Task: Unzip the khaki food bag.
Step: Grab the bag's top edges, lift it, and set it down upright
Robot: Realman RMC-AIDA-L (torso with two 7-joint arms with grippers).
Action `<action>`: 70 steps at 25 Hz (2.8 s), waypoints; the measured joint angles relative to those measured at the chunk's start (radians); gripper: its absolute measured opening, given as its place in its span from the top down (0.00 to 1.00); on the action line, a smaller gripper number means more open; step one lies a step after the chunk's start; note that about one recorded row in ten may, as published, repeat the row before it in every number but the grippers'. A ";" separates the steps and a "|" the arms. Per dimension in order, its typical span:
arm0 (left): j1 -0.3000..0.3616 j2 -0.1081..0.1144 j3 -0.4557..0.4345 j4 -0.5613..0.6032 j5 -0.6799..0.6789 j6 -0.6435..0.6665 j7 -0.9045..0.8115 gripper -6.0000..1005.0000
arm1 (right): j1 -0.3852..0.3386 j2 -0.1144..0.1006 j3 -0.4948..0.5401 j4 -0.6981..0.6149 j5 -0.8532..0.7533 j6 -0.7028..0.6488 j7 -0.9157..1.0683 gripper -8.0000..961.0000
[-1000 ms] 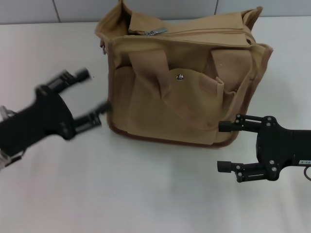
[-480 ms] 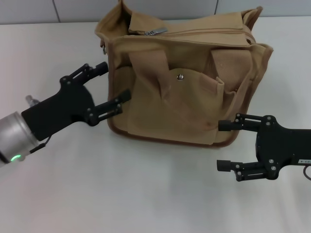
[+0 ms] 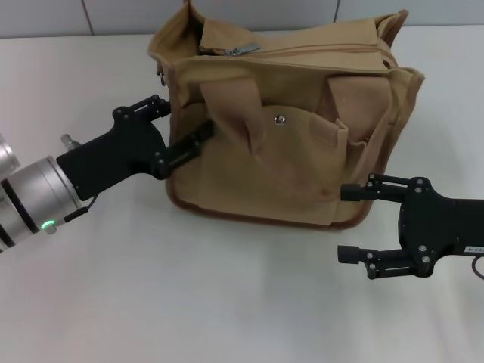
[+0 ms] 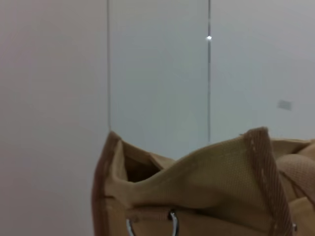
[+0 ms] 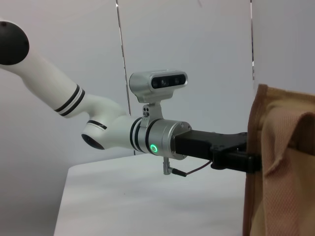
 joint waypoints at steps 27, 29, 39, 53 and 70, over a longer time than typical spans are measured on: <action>0.025 0.007 -0.004 0.142 -0.033 0.156 0.043 0.93 | -0.045 -0.028 0.210 -0.037 0.381 -0.070 0.096 0.12; 0.029 0.008 -0.003 0.170 -0.033 0.186 0.043 0.93 | -0.033 -0.032 0.206 -0.080 0.369 -0.057 0.111 0.12; 0.036 0.009 -0.001 0.302 -0.029 0.338 0.002 0.93 | 0.021 -0.030 0.181 -0.321 0.327 -0.060 0.244 0.12; 0.034 0.001 -0.003 0.313 -0.037 0.372 0.001 0.93 | 0.063 -0.005 -0.008 -0.326 0.253 -0.054 0.351 0.12; 0.015 0.001 0.037 0.311 -0.056 0.367 0.029 0.93 | 0.128 -0.005 -0.187 -0.319 0.226 0.089 0.351 0.13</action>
